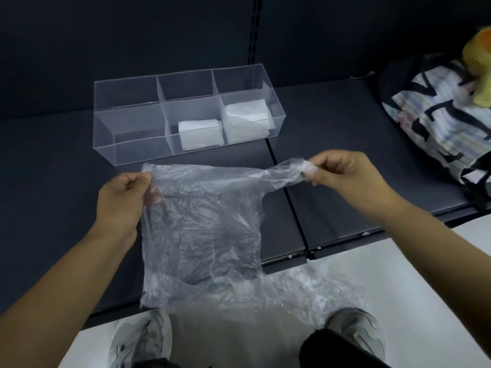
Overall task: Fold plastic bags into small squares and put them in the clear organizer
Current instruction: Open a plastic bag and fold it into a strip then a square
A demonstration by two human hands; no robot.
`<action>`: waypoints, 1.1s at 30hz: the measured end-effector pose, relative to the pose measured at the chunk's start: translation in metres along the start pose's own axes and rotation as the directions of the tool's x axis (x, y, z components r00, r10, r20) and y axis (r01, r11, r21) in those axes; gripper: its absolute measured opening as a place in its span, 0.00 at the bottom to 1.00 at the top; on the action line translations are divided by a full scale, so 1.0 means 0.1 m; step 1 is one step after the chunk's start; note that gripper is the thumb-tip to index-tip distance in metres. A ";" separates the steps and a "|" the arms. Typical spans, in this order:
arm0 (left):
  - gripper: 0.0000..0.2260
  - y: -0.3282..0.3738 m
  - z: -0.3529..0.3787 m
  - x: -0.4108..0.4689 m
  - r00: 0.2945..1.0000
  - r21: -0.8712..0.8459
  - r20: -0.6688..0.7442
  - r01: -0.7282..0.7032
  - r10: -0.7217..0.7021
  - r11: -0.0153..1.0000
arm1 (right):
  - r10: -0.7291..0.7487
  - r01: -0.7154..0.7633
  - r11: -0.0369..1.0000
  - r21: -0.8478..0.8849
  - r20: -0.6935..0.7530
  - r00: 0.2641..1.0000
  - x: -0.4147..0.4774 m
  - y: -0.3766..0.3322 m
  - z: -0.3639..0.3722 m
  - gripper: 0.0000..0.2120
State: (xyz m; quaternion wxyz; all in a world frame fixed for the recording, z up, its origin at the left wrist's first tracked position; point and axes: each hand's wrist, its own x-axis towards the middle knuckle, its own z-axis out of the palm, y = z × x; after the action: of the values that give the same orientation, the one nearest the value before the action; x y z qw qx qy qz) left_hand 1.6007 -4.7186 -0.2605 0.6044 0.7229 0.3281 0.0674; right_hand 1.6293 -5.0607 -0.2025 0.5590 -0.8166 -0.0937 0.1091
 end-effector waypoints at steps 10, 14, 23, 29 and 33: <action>0.06 0.01 -0.05 0.11 0.995 0.040 0.073 0.063 -0.066 0.997 | 0.094 -0.215 0.904 0.371 0.318 0.944 -0.11 -0.12 -0.06 0.15; 0.06 0.04 -0.06 0.11 0.993 0.046 0.093 0.072 -0.076 0.996 | 0.213 -0.298 0.941 0.164 0.397 0.893 -0.13 -0.16 -0.04 0.27; 0.07 0.13 0.03 0.05 0.982 0.027 0.164 0.091 -0.094 0.995 | 0.296 -0.274 0.954 0.121 -0.236 0.926 0.08 0.04 -0.12 0.08; 0.13 0.35 0.28 0.05 0.942 -0.078 0.300 0.182 -0.151 0.980 | 0.189 -0.140 0.981 0.134 -0.508 0.840 0.25 0.18 -0.33 0.16; 0.20 0.32 0.10 -0.03 0.876 -0.170 0.427 0.324 -0.227 0.931 | 0.190 -0.196 0.980 0.026 -0.408 0.893 -0.13 0.17 -0.13 0.11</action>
State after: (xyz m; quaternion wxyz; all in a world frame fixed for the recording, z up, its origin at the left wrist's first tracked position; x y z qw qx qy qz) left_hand 1.6160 -4.7302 -0.2327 0.7434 0.5898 0.2872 -0.1305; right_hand 1.6214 -5.0817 -0.2130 0.5461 -0.8310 0.1059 -0.0098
